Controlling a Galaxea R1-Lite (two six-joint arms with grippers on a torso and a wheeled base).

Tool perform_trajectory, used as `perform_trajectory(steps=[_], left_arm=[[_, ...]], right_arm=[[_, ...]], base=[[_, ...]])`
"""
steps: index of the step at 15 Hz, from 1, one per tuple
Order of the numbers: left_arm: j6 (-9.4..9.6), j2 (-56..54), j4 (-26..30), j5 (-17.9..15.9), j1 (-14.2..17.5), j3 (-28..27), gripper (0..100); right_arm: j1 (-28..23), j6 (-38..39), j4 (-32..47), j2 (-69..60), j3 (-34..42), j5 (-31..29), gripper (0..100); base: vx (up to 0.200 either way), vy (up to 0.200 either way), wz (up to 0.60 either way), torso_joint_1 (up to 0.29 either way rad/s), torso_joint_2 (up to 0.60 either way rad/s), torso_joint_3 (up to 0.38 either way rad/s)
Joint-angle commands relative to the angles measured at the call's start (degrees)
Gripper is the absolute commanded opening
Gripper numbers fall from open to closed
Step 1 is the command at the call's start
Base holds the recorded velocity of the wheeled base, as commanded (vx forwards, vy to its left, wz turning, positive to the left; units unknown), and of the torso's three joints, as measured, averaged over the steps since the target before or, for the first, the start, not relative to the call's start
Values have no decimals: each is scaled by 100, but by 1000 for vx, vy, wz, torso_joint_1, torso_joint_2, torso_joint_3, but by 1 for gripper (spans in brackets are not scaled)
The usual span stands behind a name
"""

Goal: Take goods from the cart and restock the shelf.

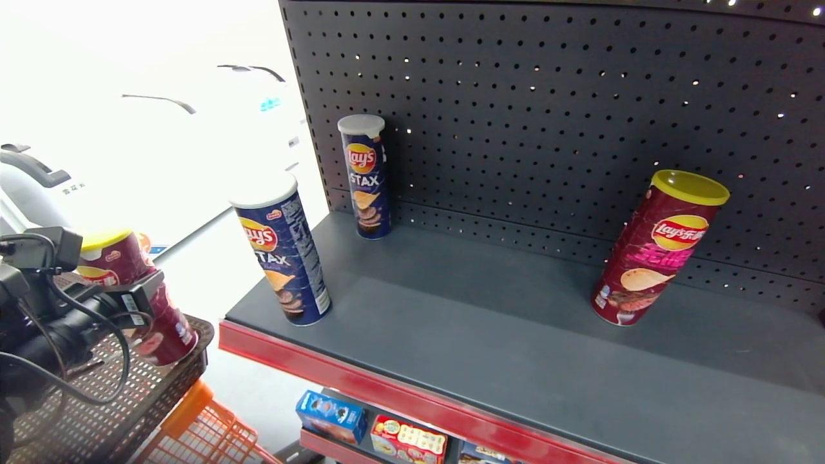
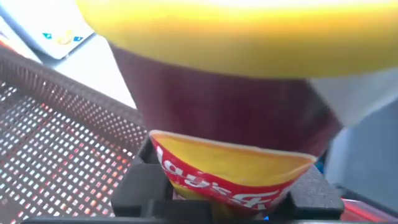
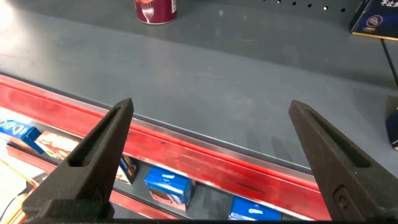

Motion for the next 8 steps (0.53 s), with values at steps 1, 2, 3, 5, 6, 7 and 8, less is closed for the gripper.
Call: perform_trajectory(steps=[1, 2, 3, 5, 6, 7, 8], left_arm=[[0, -798, 352, 1, -241, -98, 0], [0, -965, 519, 1, -337, -98, 0], [0, -1132, 634, -8, -416, -81, 0], [9, -1554, 959, 1, -583, -63, 0], [9, -1730, 1055, 1, -671, -19, 0], [9, -1870, 1117, 19, -821, -11, 0], [35, -1950, 1126, 19, -873, -28, 0]], right_arm=[[2, -1, -1, 4, 1, 4, 100], [2, -1, -1, 4, 1, 4, 100], [2, -1, -1, 4, 1, 4, 100], [2, -1, -1, 4, 1, 4, 100], [2, -1, -1, 4, 1, 4, 100], [2, -1, -1, 4, 1, 4, 100], [2, -1, -1, 4, 1, 4, 100]], base=[[0, 0, 0, 0, 0, 0], [0, 0, 0, 0, 0, 0], [0, 0, 0, 0, 0, 0], [0, 0, 0, 0, 0, 0], [0, 0, 0, 0, 0, 0], [0, 0, 0, 0, 0, 0], [0, 0, 0, 0, 0, 0]])
